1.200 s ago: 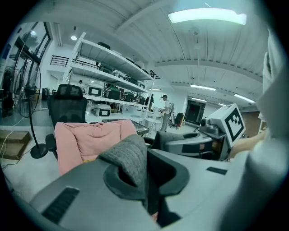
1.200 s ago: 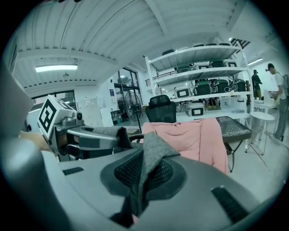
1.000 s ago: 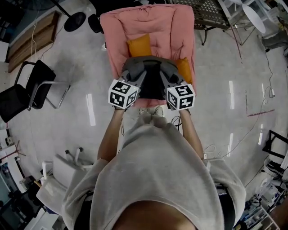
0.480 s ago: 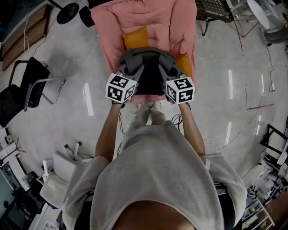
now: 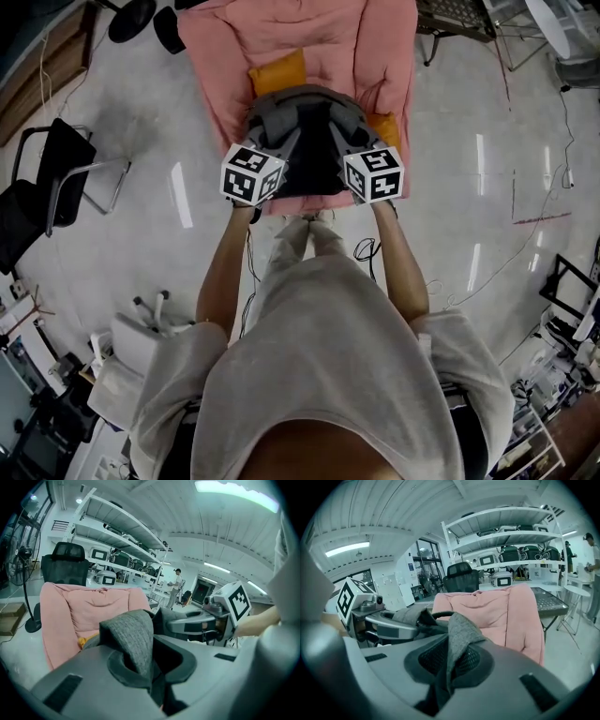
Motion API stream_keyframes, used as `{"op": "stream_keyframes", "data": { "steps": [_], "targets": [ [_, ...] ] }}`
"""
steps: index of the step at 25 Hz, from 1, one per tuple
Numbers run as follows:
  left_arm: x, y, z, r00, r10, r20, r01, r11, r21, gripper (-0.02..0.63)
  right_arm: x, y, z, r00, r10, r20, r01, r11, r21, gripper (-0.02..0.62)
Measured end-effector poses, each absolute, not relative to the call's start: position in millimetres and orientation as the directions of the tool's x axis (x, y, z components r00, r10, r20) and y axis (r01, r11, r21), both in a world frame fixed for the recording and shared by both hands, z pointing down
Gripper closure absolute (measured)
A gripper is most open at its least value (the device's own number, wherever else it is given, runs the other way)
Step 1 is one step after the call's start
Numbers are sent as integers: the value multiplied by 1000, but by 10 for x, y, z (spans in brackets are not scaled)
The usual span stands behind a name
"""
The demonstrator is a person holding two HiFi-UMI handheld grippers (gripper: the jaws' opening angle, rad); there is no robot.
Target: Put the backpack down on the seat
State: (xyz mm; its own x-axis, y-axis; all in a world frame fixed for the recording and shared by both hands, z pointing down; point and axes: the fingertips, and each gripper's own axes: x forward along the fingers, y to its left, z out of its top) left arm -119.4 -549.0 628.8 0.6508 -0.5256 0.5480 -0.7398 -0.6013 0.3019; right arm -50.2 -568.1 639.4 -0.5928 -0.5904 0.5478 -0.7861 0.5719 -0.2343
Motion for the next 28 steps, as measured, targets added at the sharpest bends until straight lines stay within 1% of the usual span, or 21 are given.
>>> {"op": "stream_keyframes", "data": {
  "steps": [17, 28],
  "targets": [
    [-1161, -6024, 6825, 626, -493, 605, -762, -550, 341, 575, -494, -6252, 6875, -576, -564, 592, -791, 566, -231, 568],
    [-1077, -6106, 6972, 615, -469, 634, -768, -537, 348, 575, -428, -6368, 7049, -580, -554, 597, -794, 549, -262, 563]
  ]
}}
